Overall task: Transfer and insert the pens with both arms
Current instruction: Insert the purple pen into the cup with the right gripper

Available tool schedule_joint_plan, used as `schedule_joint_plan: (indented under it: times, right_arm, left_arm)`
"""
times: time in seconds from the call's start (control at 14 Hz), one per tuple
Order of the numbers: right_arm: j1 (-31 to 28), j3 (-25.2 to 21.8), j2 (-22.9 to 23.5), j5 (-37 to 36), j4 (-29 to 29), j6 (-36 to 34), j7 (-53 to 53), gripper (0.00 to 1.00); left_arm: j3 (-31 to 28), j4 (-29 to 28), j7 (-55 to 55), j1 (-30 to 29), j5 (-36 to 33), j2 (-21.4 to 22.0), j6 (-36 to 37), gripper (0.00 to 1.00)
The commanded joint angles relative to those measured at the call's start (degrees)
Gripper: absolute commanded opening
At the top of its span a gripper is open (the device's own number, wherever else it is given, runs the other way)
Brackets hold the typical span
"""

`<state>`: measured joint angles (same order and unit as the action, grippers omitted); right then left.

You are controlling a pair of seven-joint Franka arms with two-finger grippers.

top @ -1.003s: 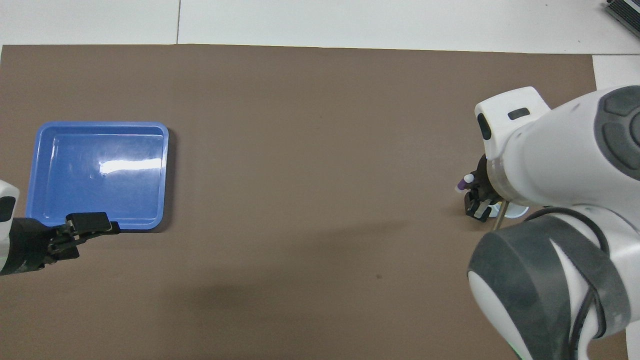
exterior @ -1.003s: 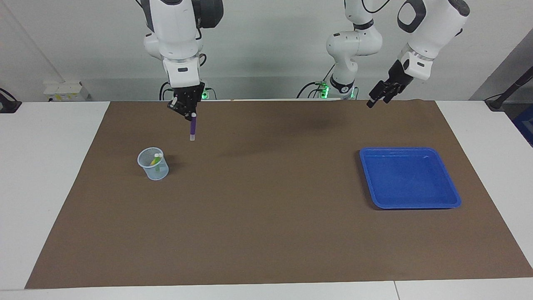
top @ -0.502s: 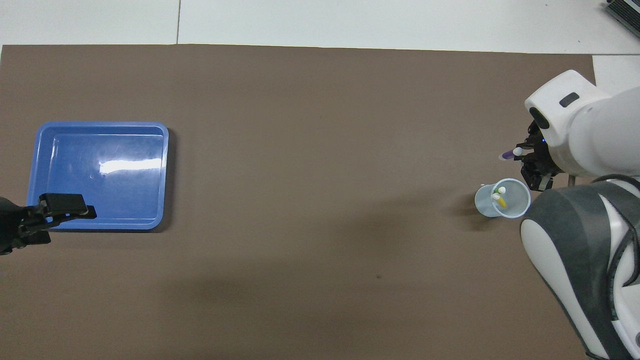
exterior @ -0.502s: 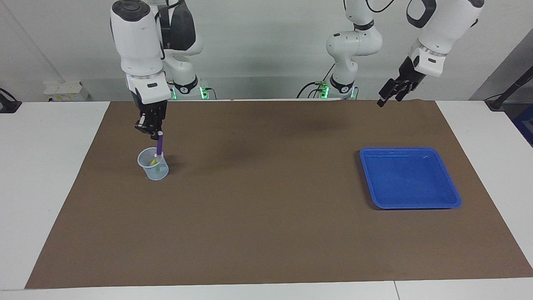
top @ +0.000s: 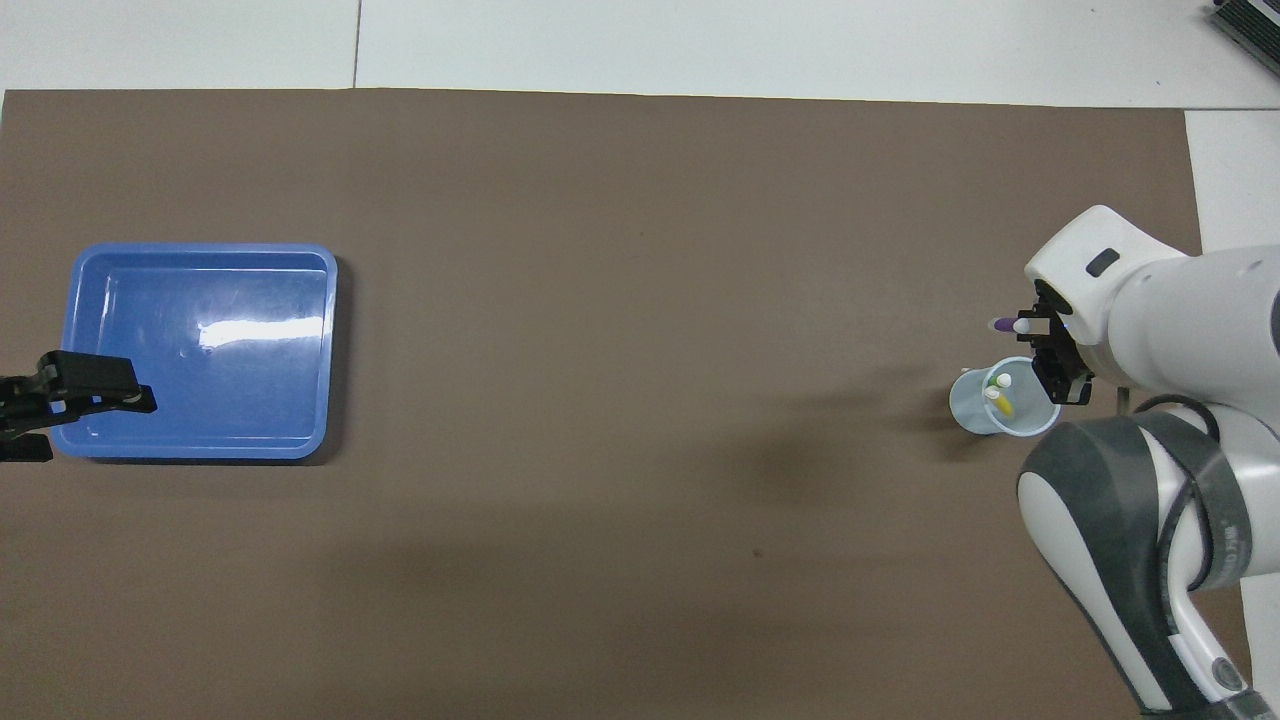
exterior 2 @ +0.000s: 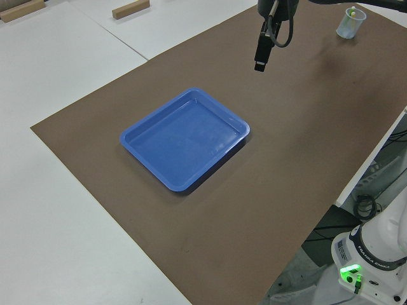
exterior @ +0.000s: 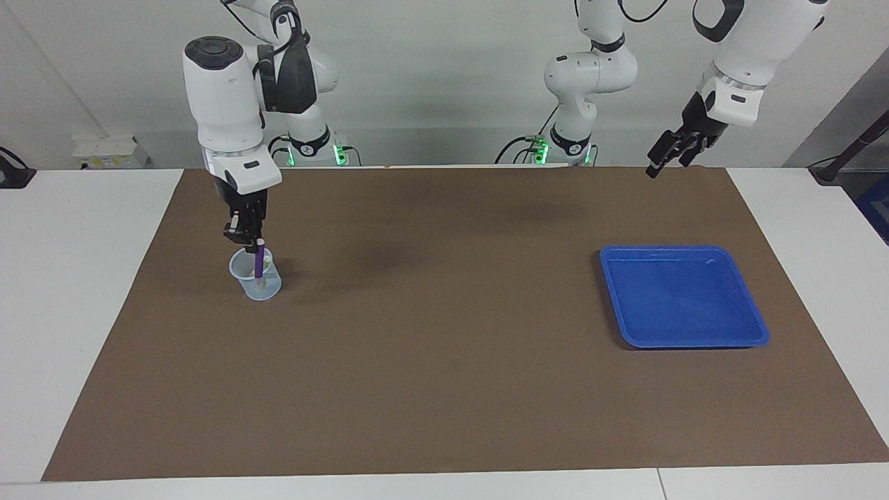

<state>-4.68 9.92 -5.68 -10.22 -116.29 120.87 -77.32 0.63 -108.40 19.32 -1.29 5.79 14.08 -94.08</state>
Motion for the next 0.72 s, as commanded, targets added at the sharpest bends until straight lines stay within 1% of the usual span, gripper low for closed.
schedule_joint_plan:
  times: [0.0, 0.21, 0.29, 0.43, 0.5, 0.64]
  right_arm:
    - [-2.3, 0.7, -2.0, -0.8, -2.4, 1.3, -2.6, 0.00]
    - [-3.2, 0.7, -2.0, -0.2, -3.5, 1.1, -1.3, 0.00]
    - [-3.1, 0.7, -2.1, -0.2, -3.9, 0.6, 0.3, 0.00]
    - [-3.1, 0.7, -2.6, -0.1, -4.1, -1.2, 3.9, 0.00]
    - [-3.1, 0.7, -2.7, -0.2, -4.5, -1.4, 4.0, 0.00]
    - [-3.1, 0.6, -3.0, -0.2, -4.7, -1.6, 4.0, 0.00]
  left_arm:
    - [0.0, 6.1, -0.8, -0.1, -1.2, -4.1, 4.0, 1.00]
    - [-0.2, 11.5, -0.8, -0.2, -1.3, -8.1, 7.1, 1.00]
    - [0.0, 12.8, -0.8, -0.3, -1.3, -8.4, 7.3, 1.00]
    - [-0.2, 13.0, -0.8, -0.3, -1.4, -9.4, 7.2, 1.00]
    - [-0.2, 13.3, -0.8, 0.0, -1.8, -10.3, 7.0, 1.00]
    - [0.2, 13.3, -0.9, 0.2, -2.4, -10.7, 5.9, 1.00]
